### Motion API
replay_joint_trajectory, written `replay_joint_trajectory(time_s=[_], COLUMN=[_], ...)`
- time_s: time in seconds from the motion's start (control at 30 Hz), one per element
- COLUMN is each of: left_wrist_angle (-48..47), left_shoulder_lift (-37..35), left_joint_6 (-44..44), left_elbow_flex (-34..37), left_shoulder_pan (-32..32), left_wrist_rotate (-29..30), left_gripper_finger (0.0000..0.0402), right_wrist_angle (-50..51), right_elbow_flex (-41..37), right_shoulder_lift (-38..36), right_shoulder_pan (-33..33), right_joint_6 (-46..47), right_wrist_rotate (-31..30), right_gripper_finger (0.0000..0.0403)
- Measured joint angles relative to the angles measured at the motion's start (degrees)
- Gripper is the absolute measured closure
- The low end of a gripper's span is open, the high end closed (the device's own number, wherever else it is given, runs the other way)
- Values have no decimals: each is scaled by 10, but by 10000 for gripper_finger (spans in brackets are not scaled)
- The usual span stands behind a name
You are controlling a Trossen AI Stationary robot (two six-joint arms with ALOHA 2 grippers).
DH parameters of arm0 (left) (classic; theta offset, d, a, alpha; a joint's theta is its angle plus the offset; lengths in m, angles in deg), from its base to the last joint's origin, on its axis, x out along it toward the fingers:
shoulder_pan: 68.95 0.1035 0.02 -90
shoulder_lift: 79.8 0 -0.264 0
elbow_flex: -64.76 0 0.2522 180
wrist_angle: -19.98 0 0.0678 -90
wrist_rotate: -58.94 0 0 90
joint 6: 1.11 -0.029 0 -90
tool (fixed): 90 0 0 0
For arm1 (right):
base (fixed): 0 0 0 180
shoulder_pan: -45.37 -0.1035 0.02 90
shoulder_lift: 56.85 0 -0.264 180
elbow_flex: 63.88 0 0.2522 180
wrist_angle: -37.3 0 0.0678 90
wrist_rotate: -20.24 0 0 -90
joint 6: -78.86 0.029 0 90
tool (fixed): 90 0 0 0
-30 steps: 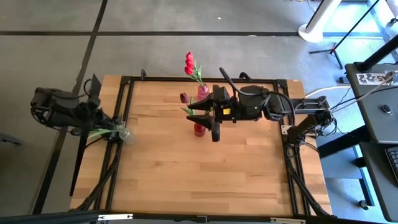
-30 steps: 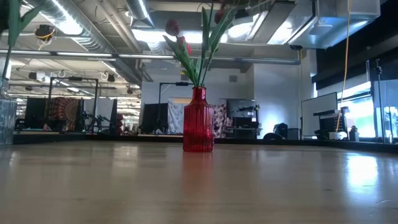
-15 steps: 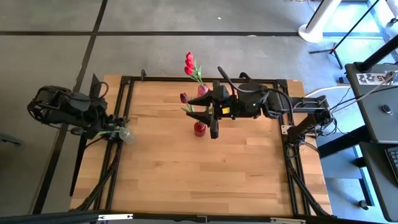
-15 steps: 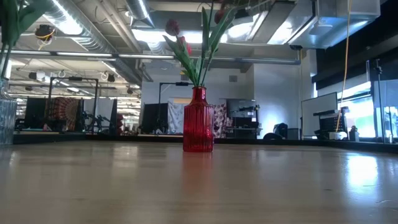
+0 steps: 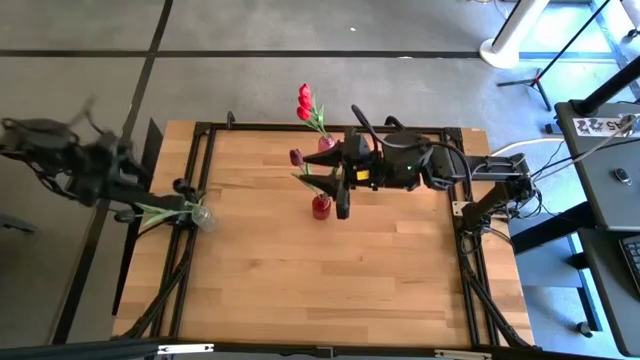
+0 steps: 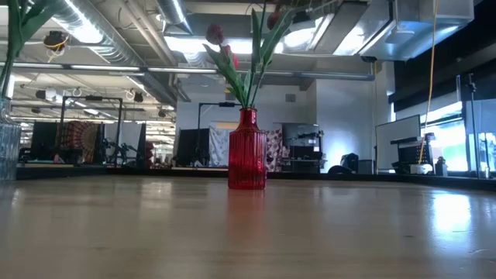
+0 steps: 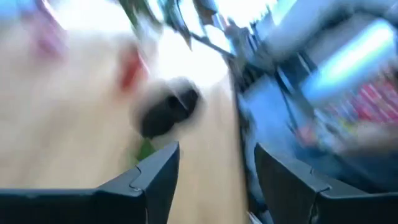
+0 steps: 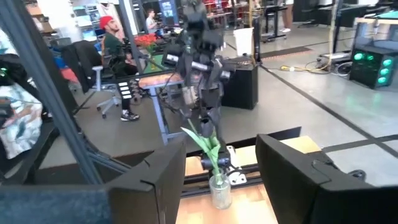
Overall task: Sort flowers into vase by color
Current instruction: Return to Home Position
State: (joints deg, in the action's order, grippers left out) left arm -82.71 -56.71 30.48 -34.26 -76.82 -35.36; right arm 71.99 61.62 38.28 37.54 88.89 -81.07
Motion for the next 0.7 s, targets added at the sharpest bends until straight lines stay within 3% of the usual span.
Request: replay_joint_trajectory(time_s=[0.1, 0.23, 0.37, 0.47, 0.6, 0.7], left_wrist_angle=[62, 221, 325, 408, 457, 467], left_shoulder_lift=[-20, -84, -169, -229, -218, -213], left_joint_6=[-44, -108, -142, -174, -200, -202], left_elbow_flex=[-11, 69, 189, 274, 322, 343], left_shoulder_pan=[0, 0, -2, -3, -11, -14], left_wrist_rotate=[110, 110, 154, 209, 276, 355], left_gripper_finger=[197, 197, 197, 198, 198, 198], right_wrist_angle=[-1, -17, -8, -10, -30, -60], right_elbow_flex=[0, 1, 0, -1, -1, -21], right_shoulder_lift=[0, 6, 15, 13, 6, 5], right_shoulder_pan=[0, 12, 41, 84, 154, 187], right_joint_6=[-2, 27, 23, 0, -32, -43], right_wrist_rotate=[-24, -18, 72, 153, 278, 338], right_gripper_finger=[210, 212, 244, 297, 385, 384])
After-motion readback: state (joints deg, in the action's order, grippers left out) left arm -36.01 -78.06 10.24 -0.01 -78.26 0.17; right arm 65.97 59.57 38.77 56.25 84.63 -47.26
